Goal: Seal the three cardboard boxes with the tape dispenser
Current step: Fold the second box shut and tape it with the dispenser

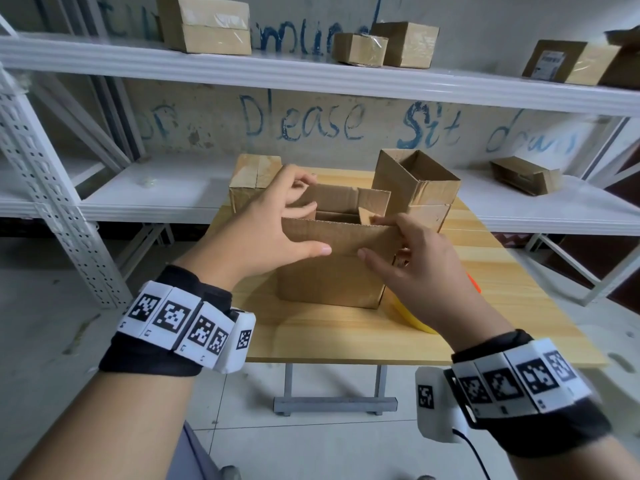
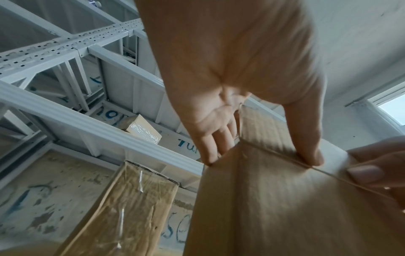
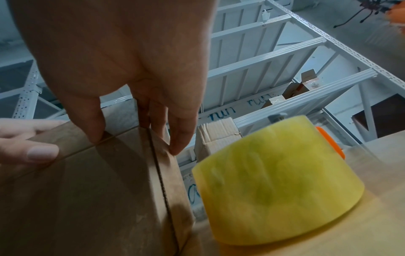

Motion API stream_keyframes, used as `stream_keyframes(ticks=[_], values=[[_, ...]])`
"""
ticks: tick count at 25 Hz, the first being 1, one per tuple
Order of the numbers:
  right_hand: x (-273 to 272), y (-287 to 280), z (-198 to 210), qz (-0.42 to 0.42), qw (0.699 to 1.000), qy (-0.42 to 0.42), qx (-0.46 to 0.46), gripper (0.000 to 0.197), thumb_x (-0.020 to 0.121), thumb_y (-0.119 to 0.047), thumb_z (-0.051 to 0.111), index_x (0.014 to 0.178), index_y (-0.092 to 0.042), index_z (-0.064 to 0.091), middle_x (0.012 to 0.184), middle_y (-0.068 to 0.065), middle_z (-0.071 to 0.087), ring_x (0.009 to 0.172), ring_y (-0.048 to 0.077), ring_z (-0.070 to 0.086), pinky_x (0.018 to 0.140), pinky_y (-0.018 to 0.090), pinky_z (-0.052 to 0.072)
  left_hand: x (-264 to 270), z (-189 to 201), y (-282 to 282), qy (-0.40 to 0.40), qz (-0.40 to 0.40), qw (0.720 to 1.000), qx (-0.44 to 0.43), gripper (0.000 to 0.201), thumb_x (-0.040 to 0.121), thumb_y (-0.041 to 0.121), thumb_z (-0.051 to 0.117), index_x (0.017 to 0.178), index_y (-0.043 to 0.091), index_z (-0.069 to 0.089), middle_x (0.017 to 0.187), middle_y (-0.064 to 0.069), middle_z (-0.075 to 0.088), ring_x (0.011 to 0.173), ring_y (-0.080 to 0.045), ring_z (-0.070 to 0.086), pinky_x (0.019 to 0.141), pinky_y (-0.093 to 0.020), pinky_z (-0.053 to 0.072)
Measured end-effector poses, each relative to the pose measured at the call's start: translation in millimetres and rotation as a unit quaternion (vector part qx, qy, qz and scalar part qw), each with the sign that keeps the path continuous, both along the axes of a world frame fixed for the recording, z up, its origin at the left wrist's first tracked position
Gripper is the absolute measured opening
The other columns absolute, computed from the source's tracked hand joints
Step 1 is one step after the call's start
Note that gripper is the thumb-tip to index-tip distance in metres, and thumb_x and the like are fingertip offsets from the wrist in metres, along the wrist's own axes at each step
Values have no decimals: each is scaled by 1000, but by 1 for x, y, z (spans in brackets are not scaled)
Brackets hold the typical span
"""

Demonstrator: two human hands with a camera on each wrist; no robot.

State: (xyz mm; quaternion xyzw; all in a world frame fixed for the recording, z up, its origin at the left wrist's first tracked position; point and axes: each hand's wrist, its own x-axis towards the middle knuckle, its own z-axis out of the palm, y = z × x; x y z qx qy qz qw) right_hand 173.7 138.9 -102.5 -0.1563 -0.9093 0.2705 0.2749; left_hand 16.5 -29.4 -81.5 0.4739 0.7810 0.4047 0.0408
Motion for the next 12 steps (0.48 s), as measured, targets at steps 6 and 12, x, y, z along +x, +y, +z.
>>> stream_keyframes(ticks=[6,12], values=[[1,6,3,22,1000,-12,-8,38,85,-48,67,114,-25,57,95,-15,60,91,4,58,70,15,50,-10,-3,-6,-85,1,996,27,83,74,49,84,141,47,36,138,32,44,139,2,46,119,-50,34],[-3,5,3,34,999,-21,-12,44,92,-57,53,123,-29,39,105,1,60,94,18,59,80,39,55,-13,-6,-5,-60,27,998,-17,82,67,79,66,137,50,36,130,30,62,137,0,40,115,-44,33]])
